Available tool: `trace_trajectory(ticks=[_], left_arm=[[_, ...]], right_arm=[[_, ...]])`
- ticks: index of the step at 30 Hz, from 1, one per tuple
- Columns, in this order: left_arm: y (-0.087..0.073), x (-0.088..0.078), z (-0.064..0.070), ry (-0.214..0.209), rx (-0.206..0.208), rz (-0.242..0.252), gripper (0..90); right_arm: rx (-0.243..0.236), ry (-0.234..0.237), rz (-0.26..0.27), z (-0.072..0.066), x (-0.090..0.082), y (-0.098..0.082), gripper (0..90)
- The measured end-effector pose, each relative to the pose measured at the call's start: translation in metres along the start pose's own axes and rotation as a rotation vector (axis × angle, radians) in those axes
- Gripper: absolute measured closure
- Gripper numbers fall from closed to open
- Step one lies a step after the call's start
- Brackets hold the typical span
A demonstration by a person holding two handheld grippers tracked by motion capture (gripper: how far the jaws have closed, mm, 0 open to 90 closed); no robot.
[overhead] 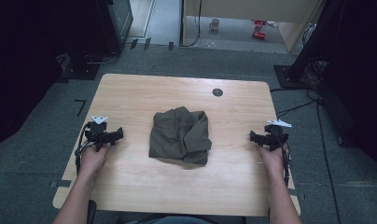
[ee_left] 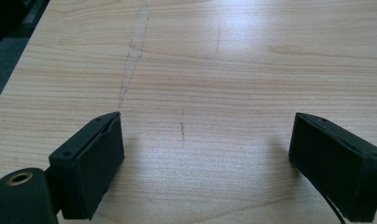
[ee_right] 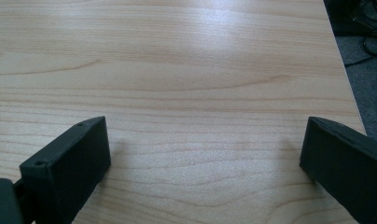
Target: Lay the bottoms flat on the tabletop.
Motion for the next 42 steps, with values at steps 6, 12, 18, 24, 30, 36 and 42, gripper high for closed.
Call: trace_trajectory(ticks=[6, 12, 18, 24, 30, 36, 42], left_arm=[[0.0, 0.0, 0.0, -0.003, 0.006, -0.001, 10.3], [0.0, 0.0, 0.0, -0.006, 0.01, -0.002, 10.3], [0.0, 0.0, 0.0, -0.006, 0.009, -0.001, 10.3], [0.0, 0.0, 0.001, -0.015, 0.016, 0.001, 10.3], [0.0, -0.001, 0.003, -0.043, 0.042, 0.006, 10.4], [0.0, -0.001, 0.006, -0.064, 0.063, 0.01, 10.5], [0.002, -0.001, 0.009, -0.075, 0.079, 0.016, 12.9]], right_arm=[[-0.006, 0.008, -0.002, -0.001, 0.0, 0.0, 1.2], [0.001, 0.001, 0.0, -0.003, 0.002, 0.002, 1.7], [-0.027, 0.031, 0.001, -0.006, -0.003, 0.004, 23.5], [-0.048, 0.071, -0.031, -0.018, -0.012, 0.014, 29.7], [-0.08, 0.128, -0.011, -0.04, -0.019, 0.021, 31.5], [-0.108, 0.164, 0.012, -0.054, -0.024, 0.026, 36.7], [-0.11, 0.235, 0.009, -0.069, -0.029, 0.03, 38.7]])
Point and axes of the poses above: each handheld gripper's, and its own axes: x roughly forward along the jaws, y roughly out of its top, z roughly to its right, the point moved 4 cm from there along x, roughly forward along the jaws, and after that the axes turned 10 degrees about y, right-handed, at the moved point
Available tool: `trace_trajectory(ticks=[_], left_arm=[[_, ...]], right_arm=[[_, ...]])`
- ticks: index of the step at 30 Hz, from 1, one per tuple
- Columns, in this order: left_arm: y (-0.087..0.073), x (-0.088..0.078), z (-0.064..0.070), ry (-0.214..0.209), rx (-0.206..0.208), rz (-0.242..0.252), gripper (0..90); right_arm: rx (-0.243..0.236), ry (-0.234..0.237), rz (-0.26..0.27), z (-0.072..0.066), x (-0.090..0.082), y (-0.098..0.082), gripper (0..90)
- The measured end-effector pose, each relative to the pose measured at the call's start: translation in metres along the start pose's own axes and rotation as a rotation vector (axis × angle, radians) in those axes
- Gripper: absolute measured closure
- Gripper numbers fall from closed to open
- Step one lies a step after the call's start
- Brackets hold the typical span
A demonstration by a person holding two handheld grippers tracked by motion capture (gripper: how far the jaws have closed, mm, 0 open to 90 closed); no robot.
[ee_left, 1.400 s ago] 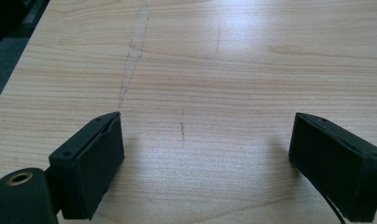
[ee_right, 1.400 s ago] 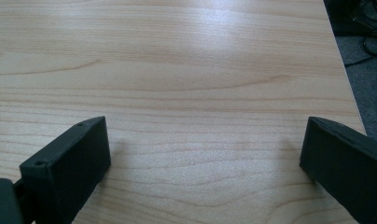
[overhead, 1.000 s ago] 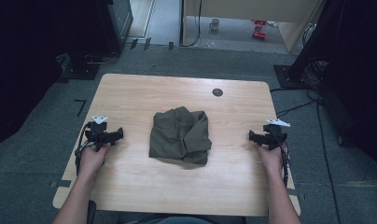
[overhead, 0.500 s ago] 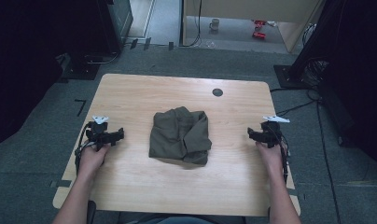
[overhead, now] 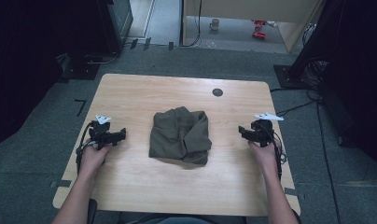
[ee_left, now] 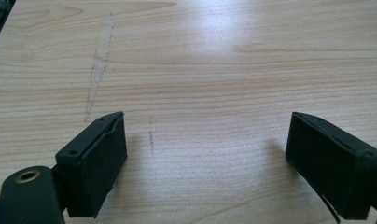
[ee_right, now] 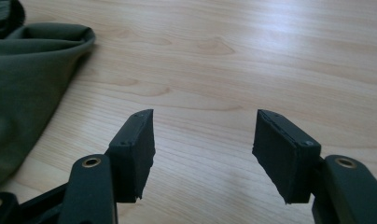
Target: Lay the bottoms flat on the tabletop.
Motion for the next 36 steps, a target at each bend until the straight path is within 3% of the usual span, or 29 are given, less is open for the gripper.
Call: trace_trajectory(ticks=[9, 13, 14, 20, 23, 31, 36], left_arm=[[0.003, -0.001, 0.003, -0.013, 0.064, 0.007, 14.6], [0.003, -0.002, 0.004, -0.032, 0.06, 0.017, 15.0], [0.004, -0.004, 0.005, -0.034, 0.072, 0.025, 15.3], [0.005, -0.008, 0.004, -0.038, 0.074, 0.033, 15.4], [0.007, -0.011, 0.006, -0.062, 0.054, 0.036, 15.4], [0.014, -0.021, 0.011, -0.089, 0.127, 0.069, 15.4], [0.015, -0.024, 0.017, -0.147, 0.13, 0.058, 15.4]], right_arm=[[-0.072, 0.051, 0.024, -0.029, 0.001, 0.01, 40.1], [-0.079, 0.083, 0.019, -0.038, 0.003, 0.012, 39.8], [-0.08, 0.113, 0.012, -0.044, 0.005, 0.013, 39.5], [-0.127, 0.141, -0.017, -0.062, 0.01, 0.013, 40.0], [-0.141, 0.165, -0.012, -0.072, 0.01, 0.014, 39.9], [-0.158, 0.214, -0.033, -0.094, 0.015, 0.016, 41.4], [-0.169, 0.253, -0.034, -0.106, 0.018, 0.016, 37.8]])
Point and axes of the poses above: each handheld gripper's, and its own axes: x roughly forward along the jaws, y roughly out of its top, z roughly to its right, the point moved 4 cm from there along x, roughly forward along the jaws, and after that the axes turned 10 degrees about y, right-handed, at the moved point
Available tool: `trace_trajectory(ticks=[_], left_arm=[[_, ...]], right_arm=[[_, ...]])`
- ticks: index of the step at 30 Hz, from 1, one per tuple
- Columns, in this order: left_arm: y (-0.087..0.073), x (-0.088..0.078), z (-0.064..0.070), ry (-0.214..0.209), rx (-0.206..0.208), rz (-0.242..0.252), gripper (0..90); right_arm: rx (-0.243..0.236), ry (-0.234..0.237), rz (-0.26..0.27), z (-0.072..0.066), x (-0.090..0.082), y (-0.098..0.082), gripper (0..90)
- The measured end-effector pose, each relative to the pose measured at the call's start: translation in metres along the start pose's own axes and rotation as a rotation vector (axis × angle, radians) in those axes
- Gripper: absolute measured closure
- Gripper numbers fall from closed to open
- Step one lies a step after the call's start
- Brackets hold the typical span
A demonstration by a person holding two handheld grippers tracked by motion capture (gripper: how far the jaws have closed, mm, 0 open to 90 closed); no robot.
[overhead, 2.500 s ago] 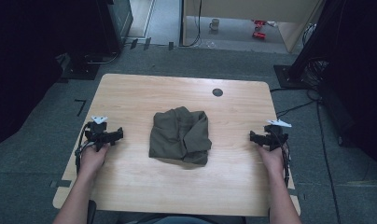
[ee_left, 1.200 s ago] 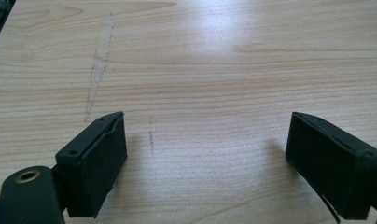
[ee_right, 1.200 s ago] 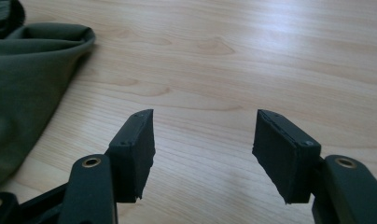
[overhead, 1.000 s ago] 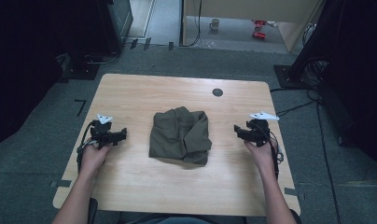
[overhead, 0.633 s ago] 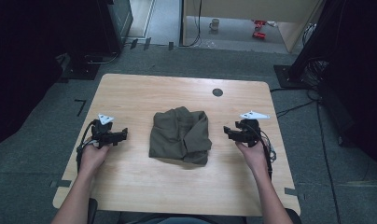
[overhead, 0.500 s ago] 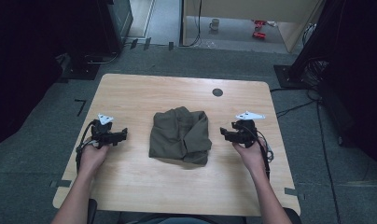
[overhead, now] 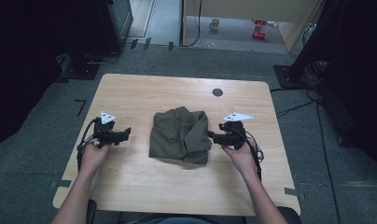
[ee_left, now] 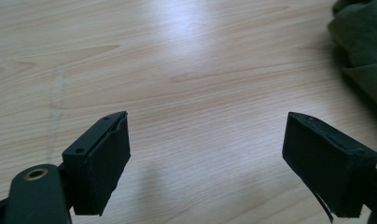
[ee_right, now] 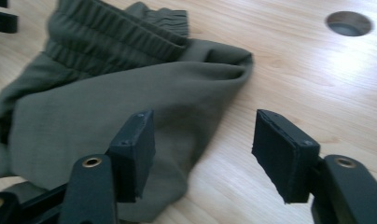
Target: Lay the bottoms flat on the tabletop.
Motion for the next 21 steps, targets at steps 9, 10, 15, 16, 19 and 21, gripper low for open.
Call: trace_trajectory(ticks=[9, 10, 15, 16, 19, 21], left_arm=[[0.0, 0.0, 0.006, -0.038, 0.006, -0.018, 15.3], [0.0, 0.0, 0.006, -0.045, 0.004, -0.018, 15.3], [0.0, 0.0, 0.007, -0.057, 0.006, -0.018, 15.3], [0.0, -0.001, 0.008, -0.057, 0.006, -0.017, 15.3], [0.0, -0.001, 0.008, -0.063, 0.005, -0.018, 15.3], [0.0, -0.001, 0.008, -0.068, 0.004, -0.021, 15.3]], right_arm=[[-0.036, 0.051, -0.021, -0.022, 0.014, 0.001, 34.2], [-0.04, 0.057, -0.022, -0.024, 0.015, 0.001, 33.9], [-0.055, 0.074, -0.031, -0.034, 0.021, 0.002, 30.5], [-0.055, 0.082, -0.03, -0.037, 0.022, 0.002, 29.4], [-0.055, 0.082, -0.034, -0.042, 0.025, 0.002, 26.0], [-0.047, 0.086, -0.04, -0.047, 0.027, 0.002, 24.4]])
Point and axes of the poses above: each handheld gripper's, and its own axes: x roughly forward along the jaws, y roughly out of its top, z roughly to its right, the point moved 4 cm from there along x, roughly forward along the jaws, and after that the axes turned 10 degrees about y, right-handed, at the moved point
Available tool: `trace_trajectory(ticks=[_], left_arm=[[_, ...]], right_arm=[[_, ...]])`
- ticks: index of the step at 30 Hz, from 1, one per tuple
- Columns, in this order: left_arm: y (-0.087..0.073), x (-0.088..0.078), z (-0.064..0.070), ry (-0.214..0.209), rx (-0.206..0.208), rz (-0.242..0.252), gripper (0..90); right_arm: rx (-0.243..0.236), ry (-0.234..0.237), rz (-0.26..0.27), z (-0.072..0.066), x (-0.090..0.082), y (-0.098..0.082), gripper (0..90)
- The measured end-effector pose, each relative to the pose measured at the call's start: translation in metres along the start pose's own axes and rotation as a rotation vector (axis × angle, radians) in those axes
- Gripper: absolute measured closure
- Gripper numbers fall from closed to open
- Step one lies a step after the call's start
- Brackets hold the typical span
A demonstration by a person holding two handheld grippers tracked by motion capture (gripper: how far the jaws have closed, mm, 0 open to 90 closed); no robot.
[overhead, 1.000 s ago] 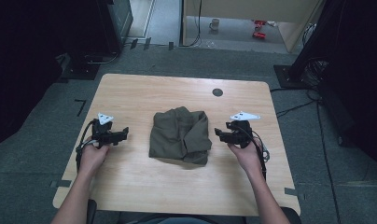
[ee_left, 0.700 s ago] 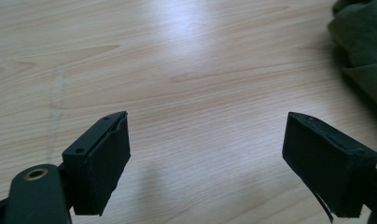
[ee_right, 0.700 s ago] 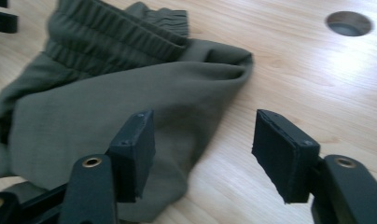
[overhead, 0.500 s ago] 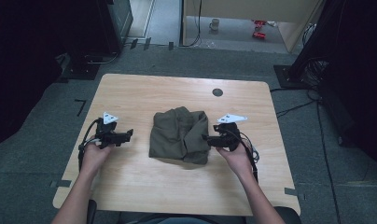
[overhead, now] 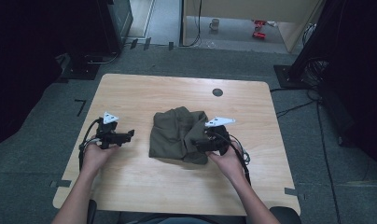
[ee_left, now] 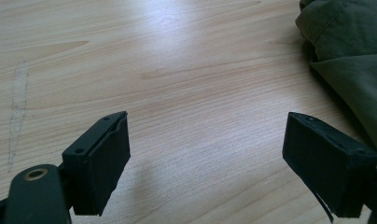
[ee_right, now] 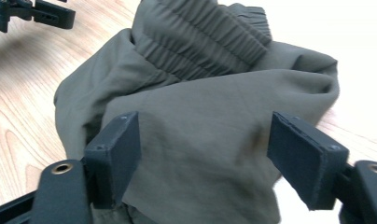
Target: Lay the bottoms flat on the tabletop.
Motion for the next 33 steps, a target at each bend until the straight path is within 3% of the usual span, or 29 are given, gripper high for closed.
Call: trace_trajectory(ticks=[5, 8, 11, 17, 20, 24, 33], left_arm=[[0.0, 0.001, 0.001, -0.009, -0.003, -0.001, 15.3], [0.001, 0.0, 0.002, -0.024, -0.009, 0.004, 15.3], [0.002, -0.001, 0.001, -0.033, -0.012, 0.007, 15.2], [0.002, -0.002, 0.0, -0.068, -0.035, 0.008, 14.9], [0.002, -0.002, 0.001, -0.081, -0.033, 0.011, 14.9], [0.001, -0.003, 0.0, -0.106, -0.04, 0.013, 14.9], [0.001, -0.004, 0.001, -0.115, -0.035, 0.014, 16.8]], right_arm=[[-0.004, 0.021, -0.001, -0.012, 0.006, 0.002, 20.4], [-0.036, -0.028, -0.008, -0.015, 0.014, 0.0, 20.4], [-0.014, -0.036, -0.018, -0.013, 0.022, -0.003, 23.5], [-0.046, -0.05, -0.065, -0.007, 0.032, -0.01, 41.0], [-0.032, -0.005, -0.067, -0.003, 0.031, -0.011, 57.7], [-0.055, 0.0, -0.059, -0.001, 0.024, -0.009, 75.3], [-0.051, 0.012, -0.013, 0.005, -0.001, 0.0, 81.9]])
Point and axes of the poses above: each handheld gripper's, and its own axes: x roughly forward along the jaws, y roughly out of its top, z roughly to its right, the point moved 4 cm from there along x, roughly forward along the jaws, and after that the axes turned 10 degrees about y, right-handed, at the moved point
